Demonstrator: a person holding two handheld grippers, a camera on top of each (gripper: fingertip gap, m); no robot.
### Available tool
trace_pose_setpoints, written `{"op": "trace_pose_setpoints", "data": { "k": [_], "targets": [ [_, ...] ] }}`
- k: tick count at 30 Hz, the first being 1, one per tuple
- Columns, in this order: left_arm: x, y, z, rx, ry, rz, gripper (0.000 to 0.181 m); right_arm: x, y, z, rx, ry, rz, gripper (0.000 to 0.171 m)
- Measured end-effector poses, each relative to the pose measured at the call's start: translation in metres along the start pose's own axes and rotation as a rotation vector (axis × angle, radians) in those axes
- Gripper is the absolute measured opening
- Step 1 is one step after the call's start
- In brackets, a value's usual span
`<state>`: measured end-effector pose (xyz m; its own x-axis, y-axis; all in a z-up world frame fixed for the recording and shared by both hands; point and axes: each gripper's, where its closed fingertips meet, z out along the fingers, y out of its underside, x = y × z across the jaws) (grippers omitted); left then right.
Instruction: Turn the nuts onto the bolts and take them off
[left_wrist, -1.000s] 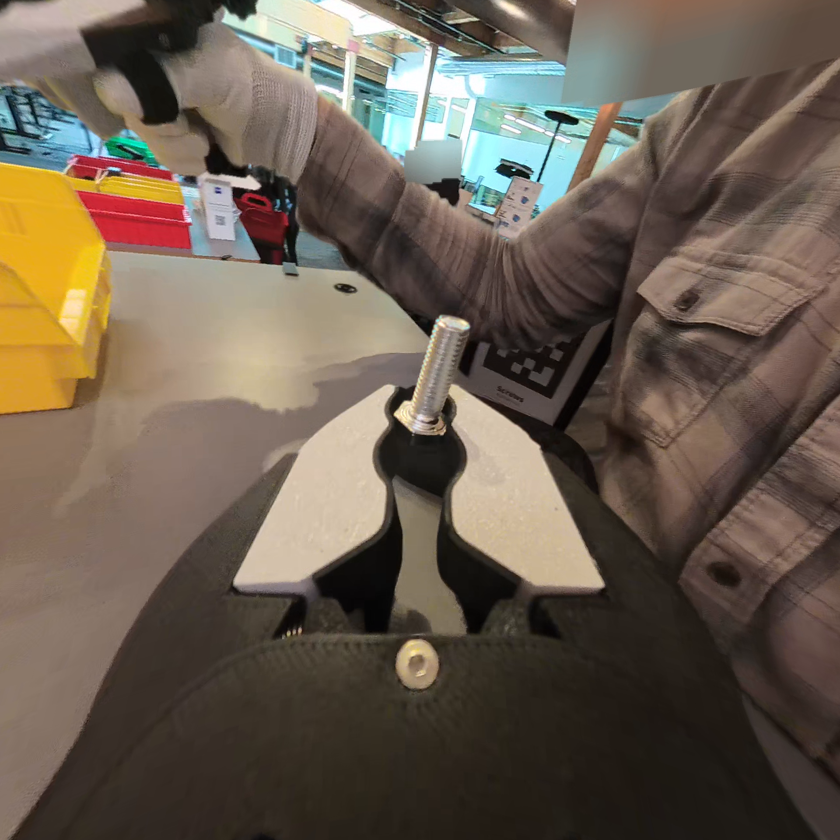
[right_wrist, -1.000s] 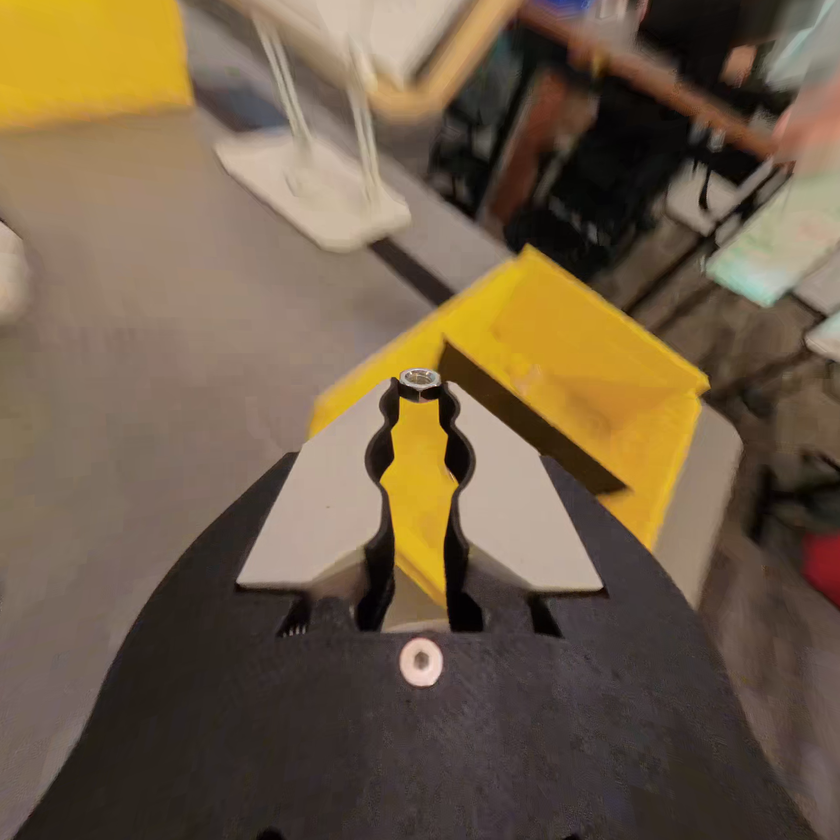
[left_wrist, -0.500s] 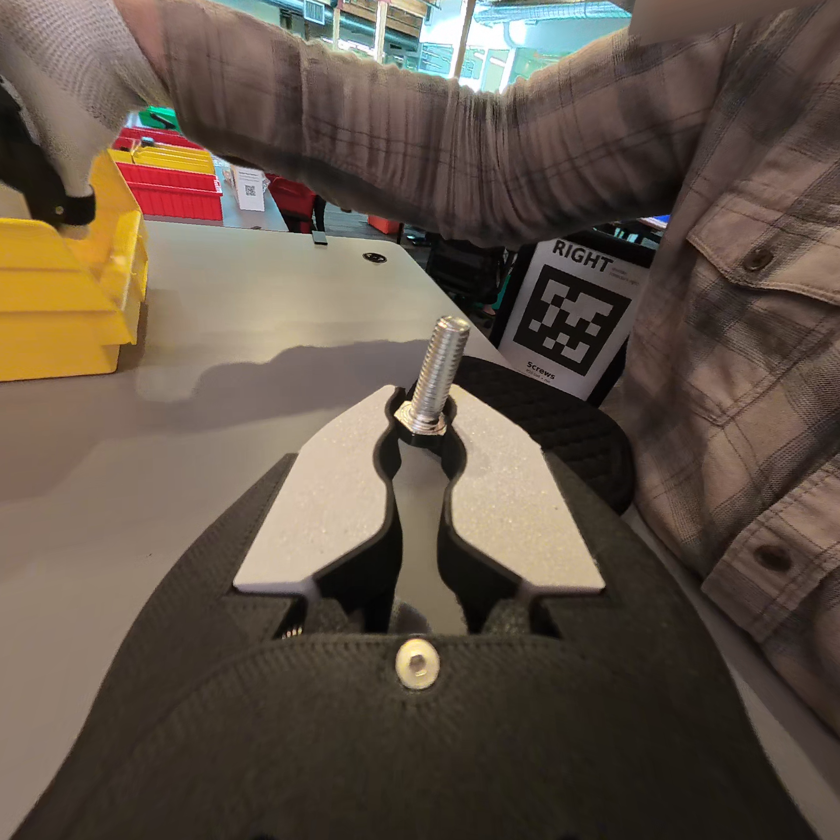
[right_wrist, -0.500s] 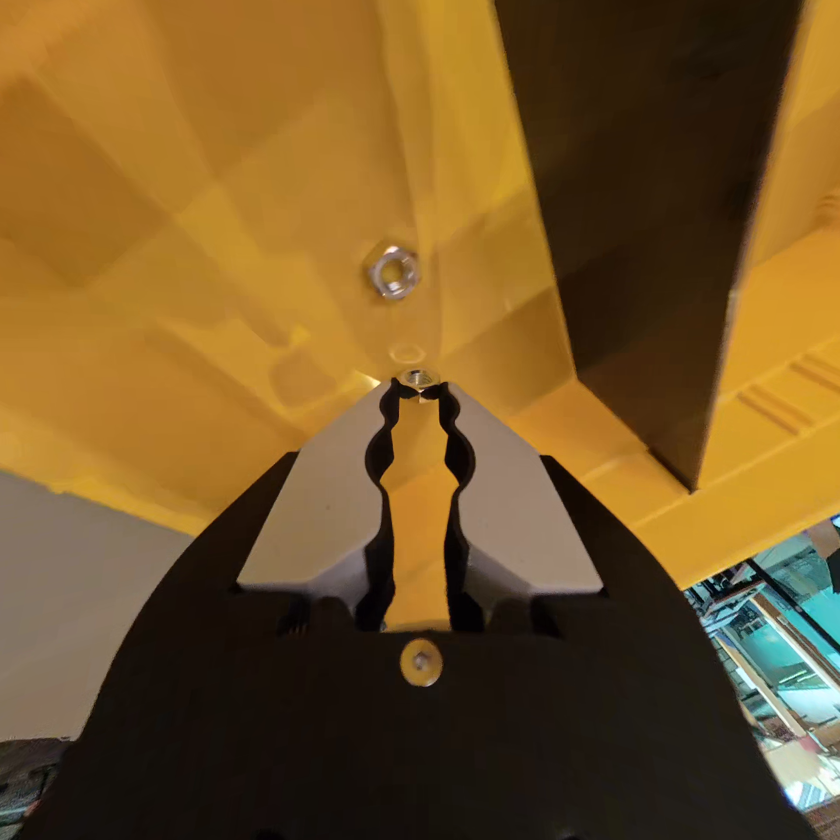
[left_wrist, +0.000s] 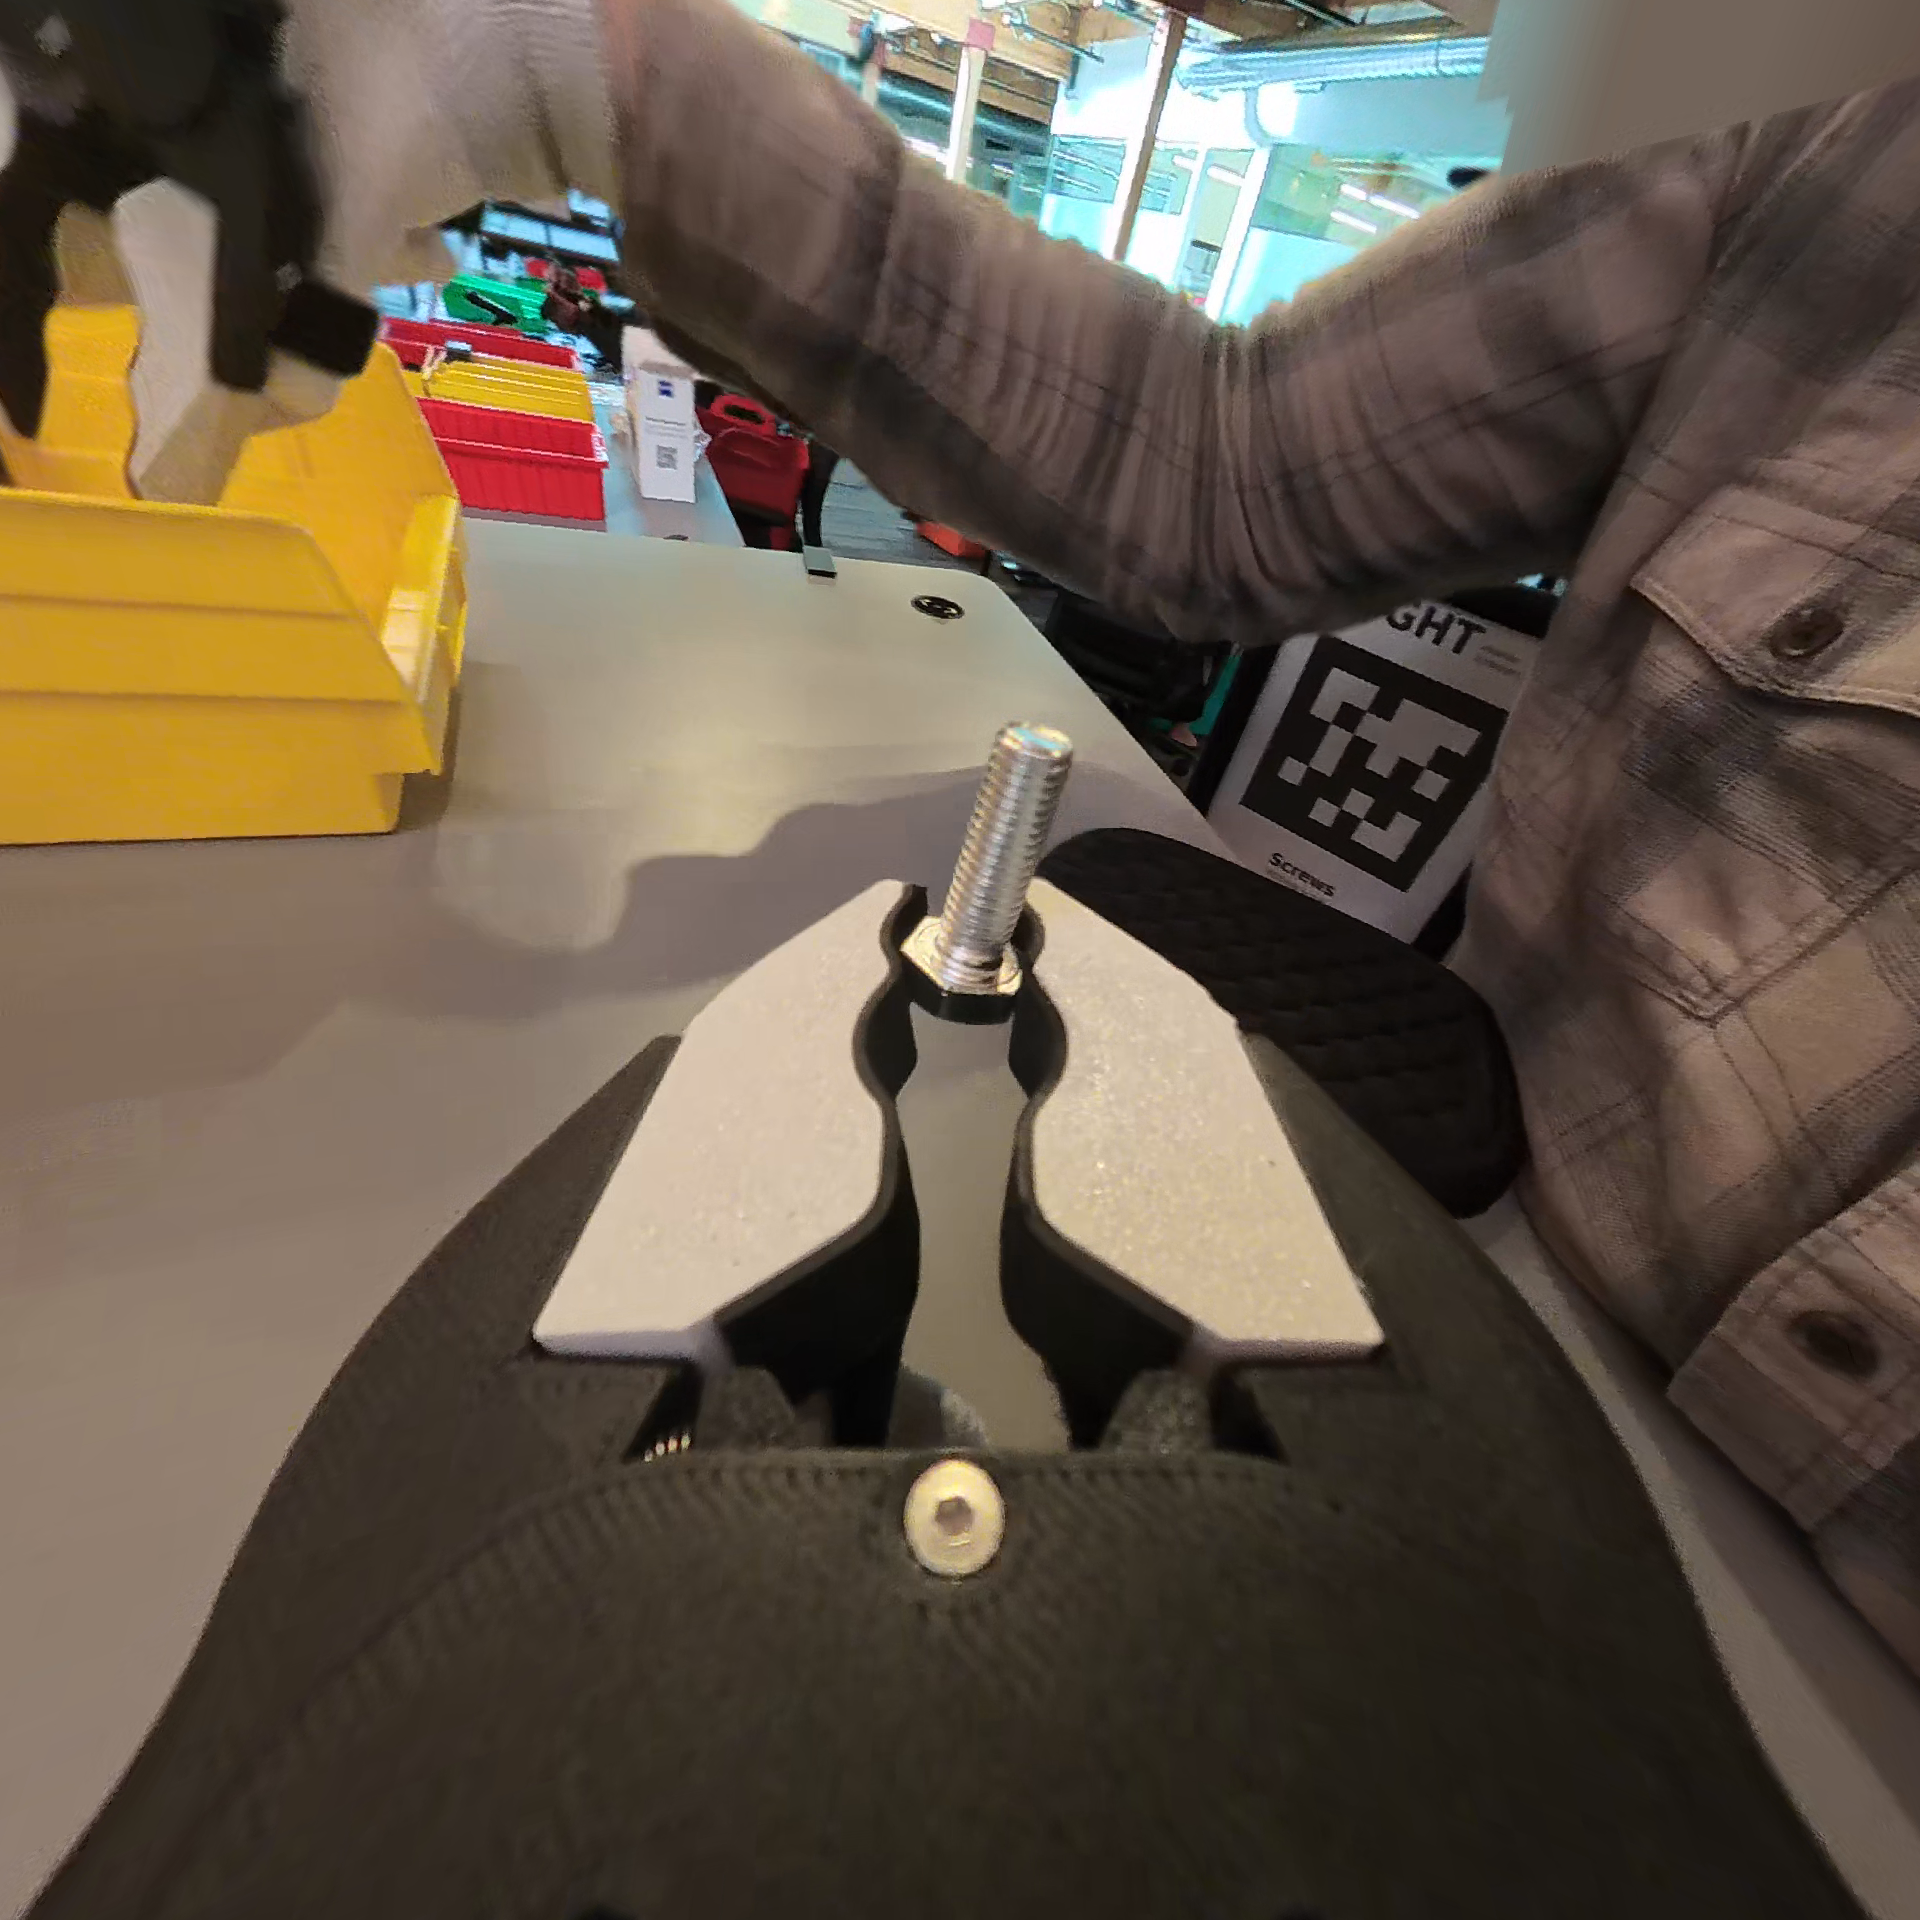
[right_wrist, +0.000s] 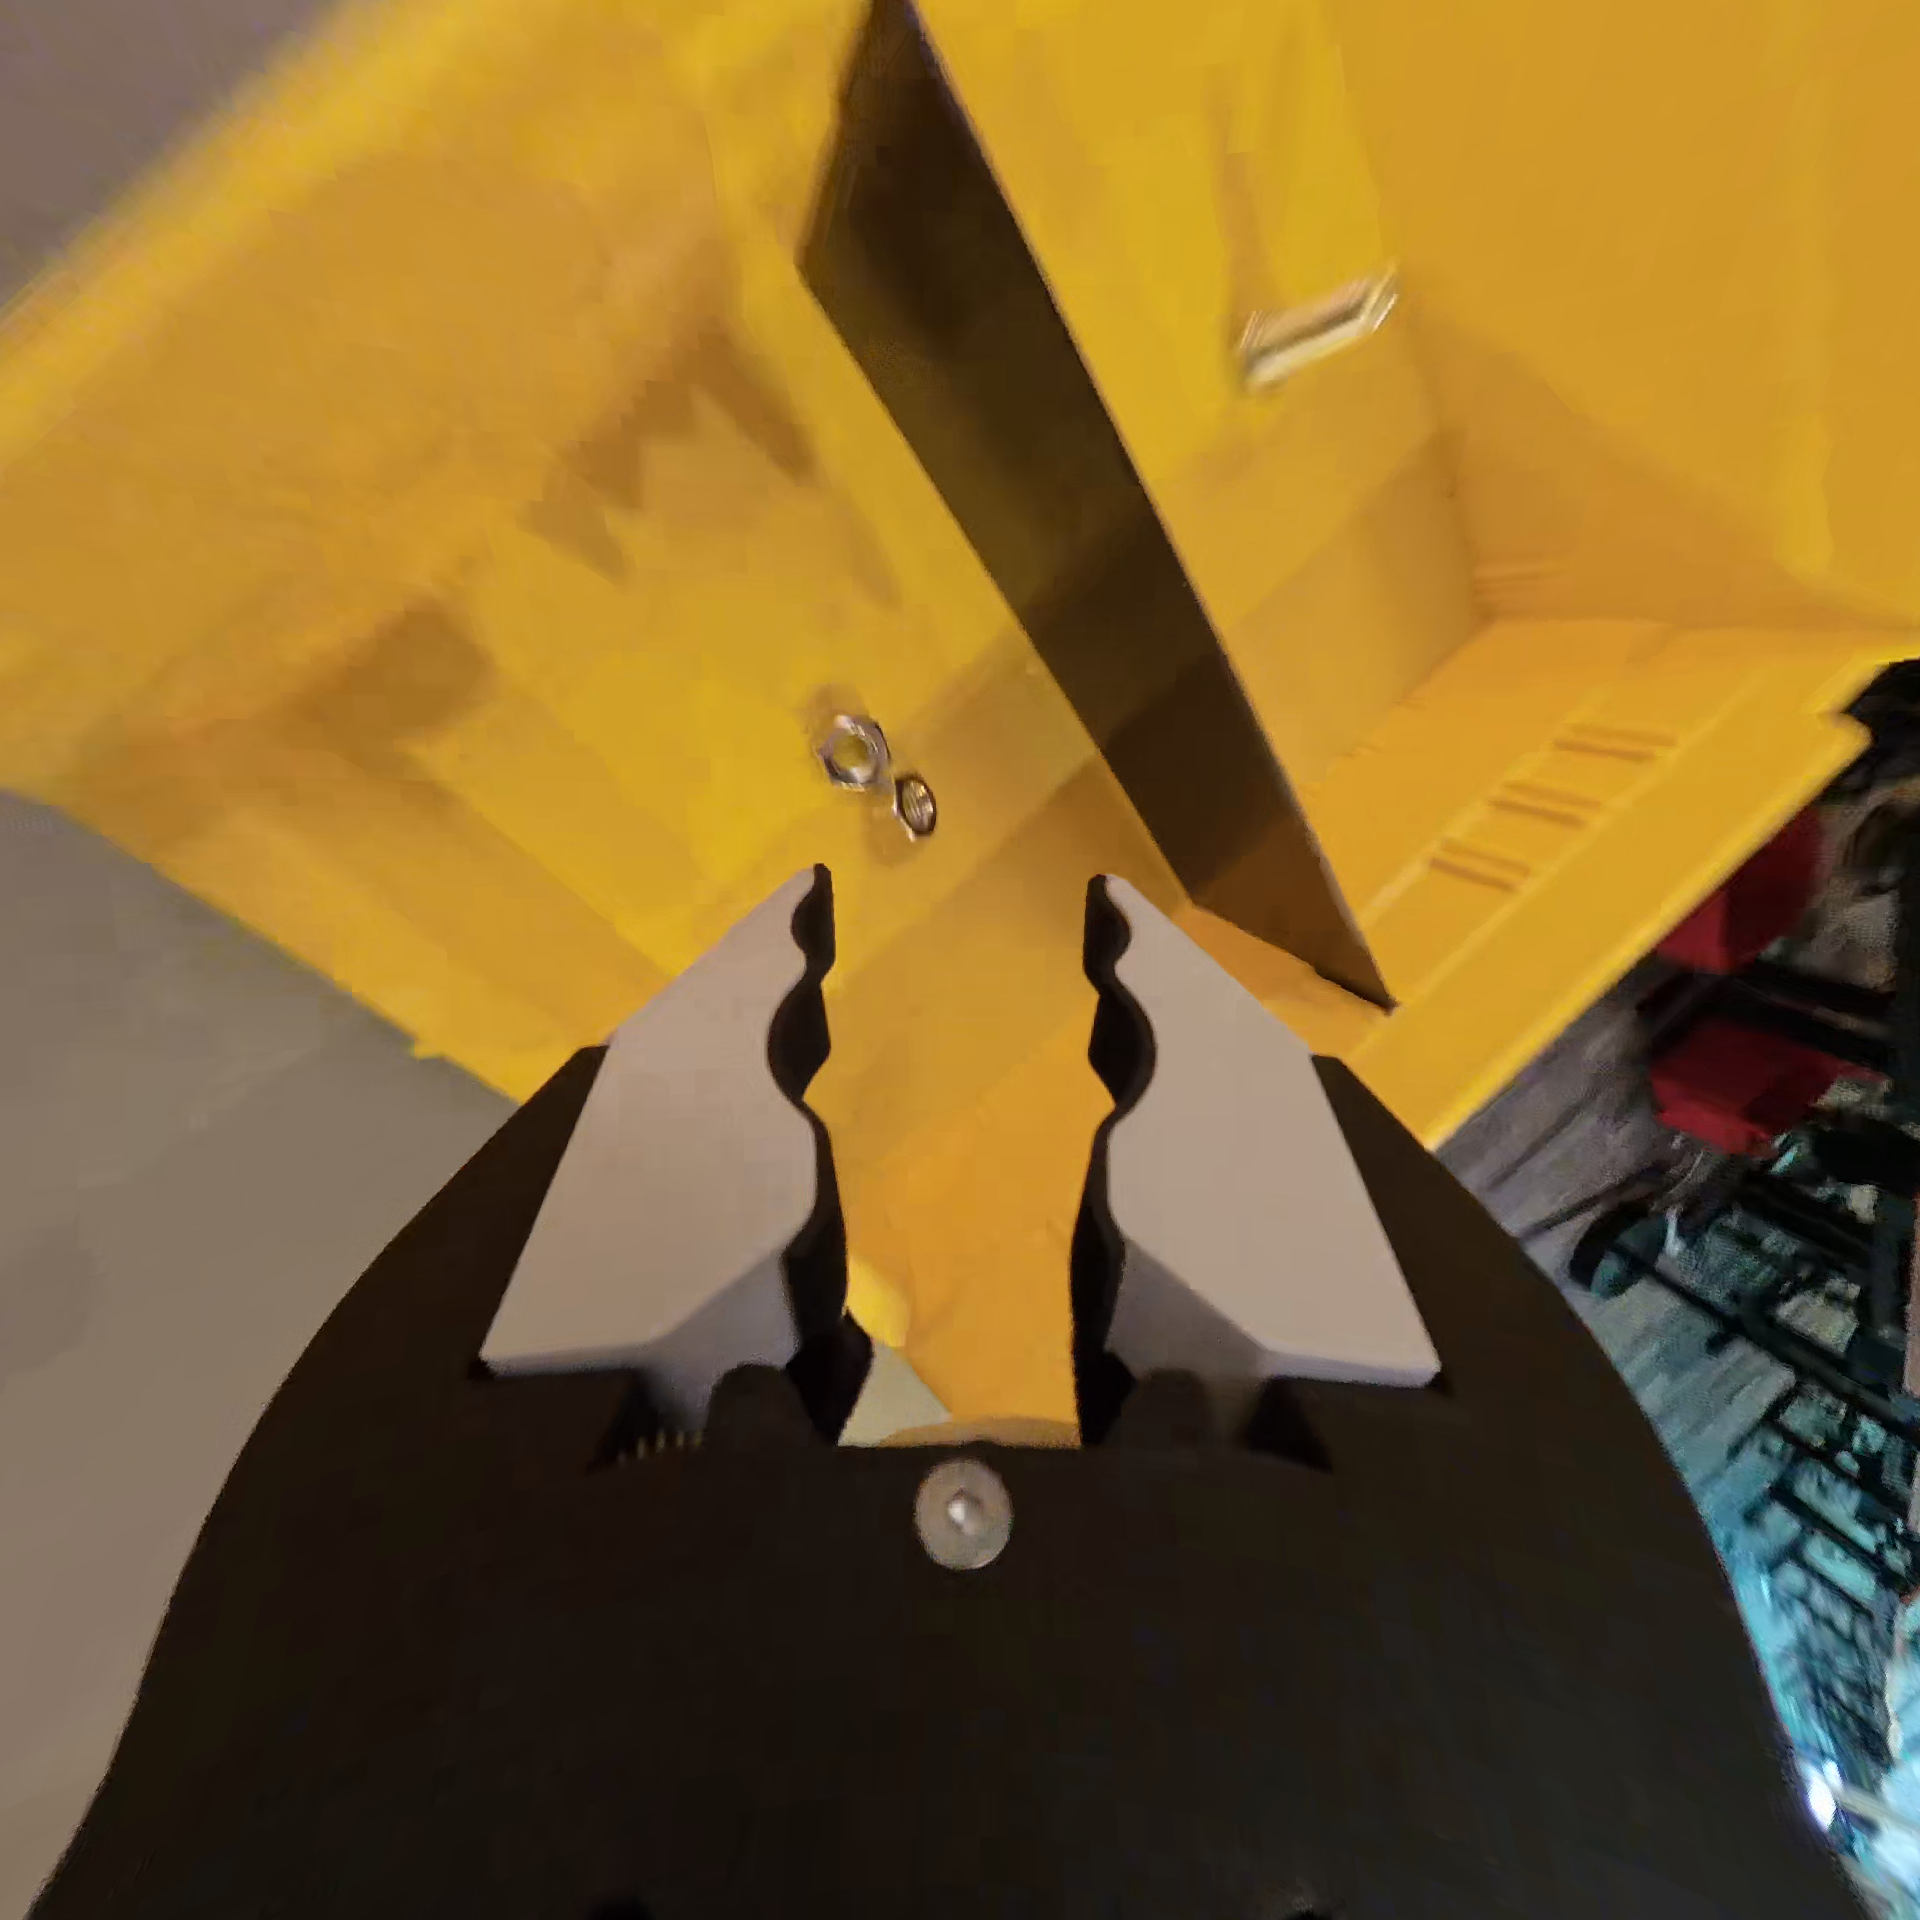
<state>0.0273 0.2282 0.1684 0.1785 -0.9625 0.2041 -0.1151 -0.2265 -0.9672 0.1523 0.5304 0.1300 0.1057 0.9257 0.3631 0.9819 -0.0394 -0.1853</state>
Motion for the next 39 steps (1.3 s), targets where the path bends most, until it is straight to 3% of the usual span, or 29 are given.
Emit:
{"op": "trace_pose_setpoints", "data": {
  "k": [1, 4, 8, 11, 16, 19, 23, 27, 31, 35, 39],
  "targets": [
    [-0.002, -0.001, -0.001, 0.007, -0.006, -0.005, 0.014, -0.006, -0.013, -0.017, 0.086, 0.018, -0.006, 0.043],
    [-0.003, -0.006, -0.004, 0.033, -0.008, -0.021, 0.014, -0.069, -0.063, -0.076, 0.395, -0.065, -0.112, 0.037],
    [0.003, -0.009, -0.005, 0.049, 0.043, -0.042, 0.014, -0.197, -0.124, -0.160, 0.867, -0.278, -0.429, 0.030],
    [0.010, -0.005, -0.003, 0.025, 0.079, -0.041, 0.014, -0.255, -0.141, -0.181, 0.966, -0.371, -0.570, 0.029],
    [0.025, -0.010, 0.000, 0.050, 0.143, -0.024, 0.014, -0.287, -0.161, -0.174, 1.011, -0.569, -0.525, 0.025],
    [0.029, -0.018, -0.004, 0.089, 0.159, -0.019, 0.014, -0.294, -0.164, -0.176, 1.087, -0.661, -0.474, 0.008],
    [0.029, -0.026, -0.006, 0.131, 0.159, -0.014, 0.015, -0.291, -0.167, -0.184, 1.167, -0.717, -0.410, 0.007],
    [0.020, -0.050, -0.017, 0.272, 0.093, -0.017, 0.032, -0.268, -0.170, -0.206, 1.294, -0.730, -0.311, 0.007],
    [-0.012, -0.059, -0.035, 0.362, -0.066, -0.040, 0.029, -0.180, -0.172, -0.204, 1.261, -0.462, -0.187, 0.007],
    [-0.034, -0.041, -0.032, 0.252, -0.212, 0.001, 0.002, -0.038, -0.156, -0.151, 0.983, -0.150, 0.037, 0.007],
    [-0.042, -0.027, -0.024, 0.152, -0.273, 0.034, 0.001, 0.062, -0.118, -0.061, 0.585, -0.026, 0.170, 0.007]
  ]
}}
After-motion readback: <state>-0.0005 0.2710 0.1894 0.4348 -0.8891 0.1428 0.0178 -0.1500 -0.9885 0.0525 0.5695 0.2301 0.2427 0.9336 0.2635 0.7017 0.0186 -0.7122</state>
